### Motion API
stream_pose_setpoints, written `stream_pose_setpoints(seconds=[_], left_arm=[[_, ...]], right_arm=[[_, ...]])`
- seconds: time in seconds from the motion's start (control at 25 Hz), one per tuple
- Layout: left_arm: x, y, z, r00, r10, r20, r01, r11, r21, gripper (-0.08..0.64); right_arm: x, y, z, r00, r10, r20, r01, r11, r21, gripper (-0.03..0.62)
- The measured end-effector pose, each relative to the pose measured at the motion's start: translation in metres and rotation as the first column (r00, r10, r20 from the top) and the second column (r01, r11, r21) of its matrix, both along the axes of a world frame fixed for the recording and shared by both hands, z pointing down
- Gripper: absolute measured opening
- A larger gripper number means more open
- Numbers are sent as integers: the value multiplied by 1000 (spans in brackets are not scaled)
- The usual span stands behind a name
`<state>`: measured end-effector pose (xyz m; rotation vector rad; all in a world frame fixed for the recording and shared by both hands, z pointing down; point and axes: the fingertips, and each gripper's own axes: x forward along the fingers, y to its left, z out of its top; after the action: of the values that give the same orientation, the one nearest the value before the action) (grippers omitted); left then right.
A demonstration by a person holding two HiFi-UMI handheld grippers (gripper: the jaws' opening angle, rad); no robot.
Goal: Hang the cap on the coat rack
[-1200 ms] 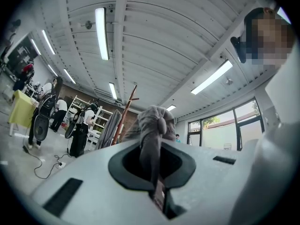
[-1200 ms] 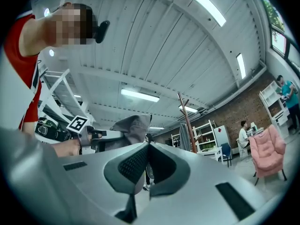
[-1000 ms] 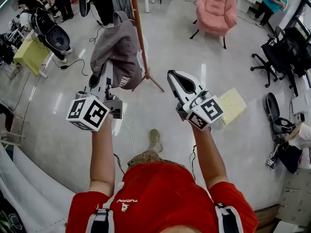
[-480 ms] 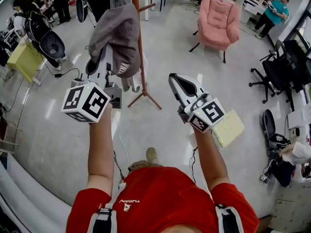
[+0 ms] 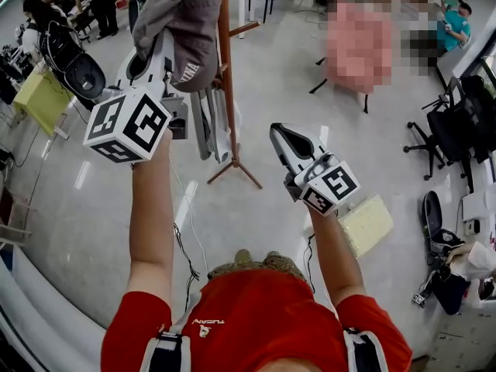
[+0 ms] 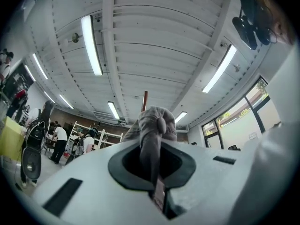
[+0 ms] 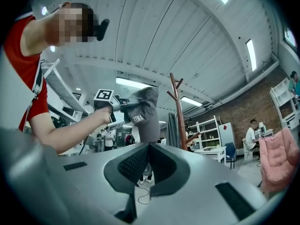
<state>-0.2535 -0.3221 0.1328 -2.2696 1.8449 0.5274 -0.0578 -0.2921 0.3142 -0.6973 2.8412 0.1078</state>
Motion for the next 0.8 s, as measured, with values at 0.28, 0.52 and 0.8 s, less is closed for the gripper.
stream_pose_setpoints(seconds=[0.28, 0.52, 0.8], left_arm=[[-2, -52, -36, 997, -75, 31, 74, 997, 35, 17], [-3, -96, -44, 989, -149, 22, 148, 988, 33, 17], [16, -131, -37, 977, -213, 25, 213, 977, -14, 17]], right_arm=[[1, -50, -3, 998, -53, 18, 53, 999, 4, 25], [10, -102, -14, 993, -117, 25, 117, 993, 27, 25], [30, -136, -15, 979, -204, 25, 203, 979, 19, 25]])
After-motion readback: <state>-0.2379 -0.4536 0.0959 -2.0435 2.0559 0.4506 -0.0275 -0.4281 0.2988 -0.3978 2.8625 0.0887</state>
